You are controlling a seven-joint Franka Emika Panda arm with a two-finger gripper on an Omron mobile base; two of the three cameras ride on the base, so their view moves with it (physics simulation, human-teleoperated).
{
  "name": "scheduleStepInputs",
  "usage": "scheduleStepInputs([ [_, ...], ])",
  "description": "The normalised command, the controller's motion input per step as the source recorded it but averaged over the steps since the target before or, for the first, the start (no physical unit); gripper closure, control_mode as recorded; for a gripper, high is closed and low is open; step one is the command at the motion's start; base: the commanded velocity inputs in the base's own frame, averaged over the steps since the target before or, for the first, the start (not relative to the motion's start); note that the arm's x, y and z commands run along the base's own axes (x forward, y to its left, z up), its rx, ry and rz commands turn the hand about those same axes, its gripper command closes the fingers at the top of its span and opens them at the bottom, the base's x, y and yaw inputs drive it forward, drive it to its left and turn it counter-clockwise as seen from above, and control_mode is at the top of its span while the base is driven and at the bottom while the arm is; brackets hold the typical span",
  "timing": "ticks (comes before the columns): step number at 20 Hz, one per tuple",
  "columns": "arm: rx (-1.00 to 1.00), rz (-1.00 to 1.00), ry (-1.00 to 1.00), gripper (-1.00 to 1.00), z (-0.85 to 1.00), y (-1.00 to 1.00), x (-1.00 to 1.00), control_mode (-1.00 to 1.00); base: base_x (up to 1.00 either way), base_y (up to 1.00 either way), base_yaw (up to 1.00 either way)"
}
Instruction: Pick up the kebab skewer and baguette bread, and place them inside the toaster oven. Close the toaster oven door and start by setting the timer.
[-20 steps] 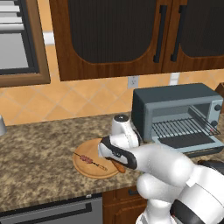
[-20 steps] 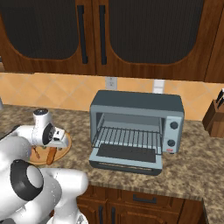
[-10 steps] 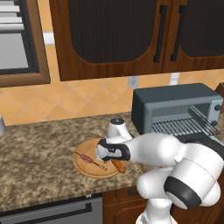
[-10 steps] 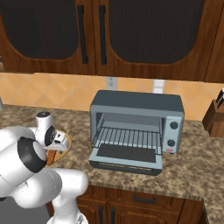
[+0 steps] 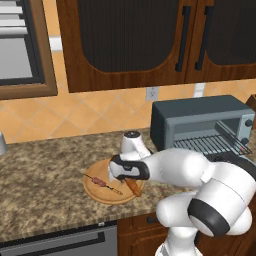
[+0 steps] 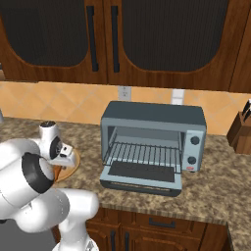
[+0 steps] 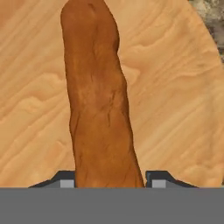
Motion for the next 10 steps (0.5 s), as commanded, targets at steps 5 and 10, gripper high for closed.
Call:
scheduleStepInputs([
  [5,0.0,-0.25,0.0,1.0,0.76,0.0,-0.1,-1.0,0.0,0.0,0.0],
  [10,0.0,-0.23,0.0,1.0,0.86,-0.3,-0.46,-1.0,0.0,0.0,0.0],
])
